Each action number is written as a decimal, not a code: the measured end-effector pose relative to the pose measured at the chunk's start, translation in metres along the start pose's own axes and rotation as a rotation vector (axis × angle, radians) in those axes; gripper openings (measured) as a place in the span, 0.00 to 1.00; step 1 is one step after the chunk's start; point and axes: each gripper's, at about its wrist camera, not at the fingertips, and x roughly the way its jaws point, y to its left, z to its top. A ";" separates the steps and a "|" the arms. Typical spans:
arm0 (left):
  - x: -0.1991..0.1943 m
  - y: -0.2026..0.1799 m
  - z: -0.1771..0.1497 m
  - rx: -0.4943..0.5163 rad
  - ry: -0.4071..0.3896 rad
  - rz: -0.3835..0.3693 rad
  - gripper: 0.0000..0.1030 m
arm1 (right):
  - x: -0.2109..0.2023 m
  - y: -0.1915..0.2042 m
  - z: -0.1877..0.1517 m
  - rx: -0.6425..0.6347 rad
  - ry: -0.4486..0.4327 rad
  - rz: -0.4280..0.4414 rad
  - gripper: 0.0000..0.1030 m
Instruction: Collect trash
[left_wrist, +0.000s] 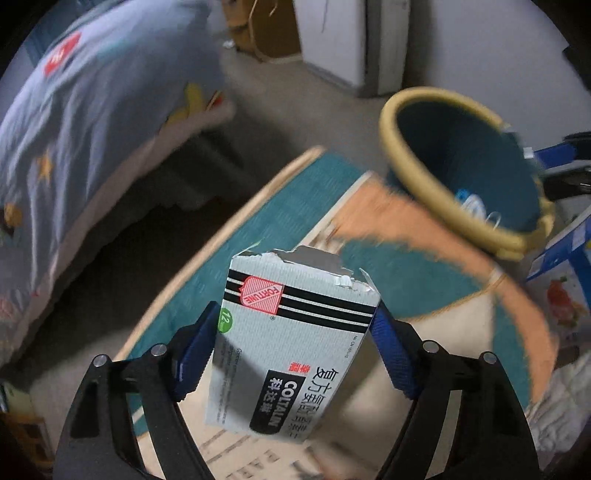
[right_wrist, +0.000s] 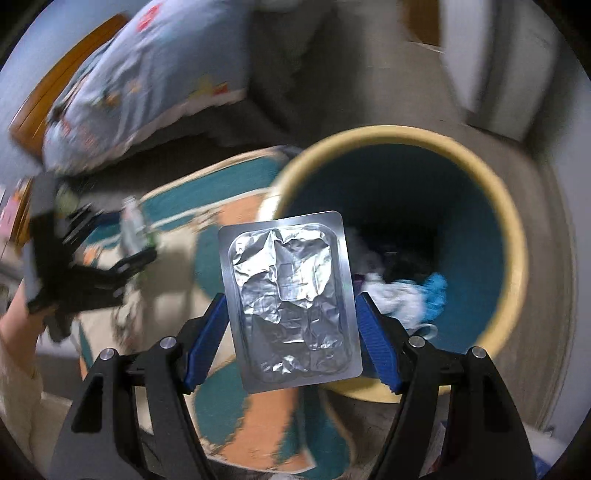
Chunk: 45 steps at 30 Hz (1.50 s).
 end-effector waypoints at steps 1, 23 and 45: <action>-0.006 -0.006 0.011 -0.001 -0.026 -0.015 0.77 | -0.002 -0.009 0.000 0.026 -0.010 -0.012 0.67; -0.052 -0.107 0.099 -0.156 -0.262 -0.307 0.79 | -0.010 -0.087 -0.002 0.278 -0.072 -0.074 0.78; -0.158 -0.124 0.001 -0.245 -0.236 -0.039 0.95 | -0.127 -0.053 -0.091 0.261 -0.260 -0.149 0.94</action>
